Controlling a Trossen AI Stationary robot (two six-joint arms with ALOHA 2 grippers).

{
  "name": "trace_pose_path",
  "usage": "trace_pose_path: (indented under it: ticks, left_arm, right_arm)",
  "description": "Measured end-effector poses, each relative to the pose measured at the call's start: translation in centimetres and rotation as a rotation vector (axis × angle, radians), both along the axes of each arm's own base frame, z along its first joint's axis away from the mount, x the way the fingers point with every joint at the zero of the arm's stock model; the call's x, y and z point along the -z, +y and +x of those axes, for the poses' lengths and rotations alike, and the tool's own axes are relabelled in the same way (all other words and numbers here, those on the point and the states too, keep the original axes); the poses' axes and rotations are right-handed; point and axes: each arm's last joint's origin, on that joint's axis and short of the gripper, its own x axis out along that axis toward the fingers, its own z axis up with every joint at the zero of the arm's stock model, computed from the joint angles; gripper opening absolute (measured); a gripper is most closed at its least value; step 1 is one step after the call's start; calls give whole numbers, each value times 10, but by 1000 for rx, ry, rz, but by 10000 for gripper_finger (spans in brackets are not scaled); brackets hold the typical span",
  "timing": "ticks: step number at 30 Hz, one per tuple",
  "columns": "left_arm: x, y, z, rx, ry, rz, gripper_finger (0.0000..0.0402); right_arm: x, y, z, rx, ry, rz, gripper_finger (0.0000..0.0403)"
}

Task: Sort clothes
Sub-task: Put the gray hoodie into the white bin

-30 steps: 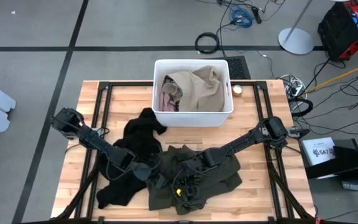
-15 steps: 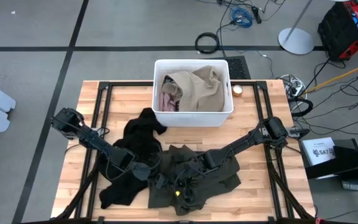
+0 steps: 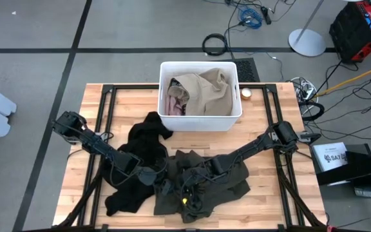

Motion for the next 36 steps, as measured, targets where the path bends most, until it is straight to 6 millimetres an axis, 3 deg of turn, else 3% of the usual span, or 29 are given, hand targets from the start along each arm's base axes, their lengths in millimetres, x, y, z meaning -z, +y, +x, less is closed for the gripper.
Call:
trace_pose_path:
  ticks: [9, 17, 24, 29, 36]
  left_arm:
    - [2, 1, 0, 41, 28, -7, 70]
    - [5, 4, -1, 40, 77, -6, 52]
    - [9, 7, -1, 52, 106, -4, 52]
    - [0, 6, 2, 59, 20, -25, 52]
    - [-48, 5, 5, 80, -337, -69, 51]
  right_arm:
    - [1, -2, -4, -5, 48, -23, 43]
    - [-16, -1, -20, -109, 85, -158, 43]
    - [-67, 9, -44, -83, -40, -165, 43]
    - [-109, 8, -85, -30, 9, -85, 43]
    - [-144, 17, -155, 142, 97, -56, 43]
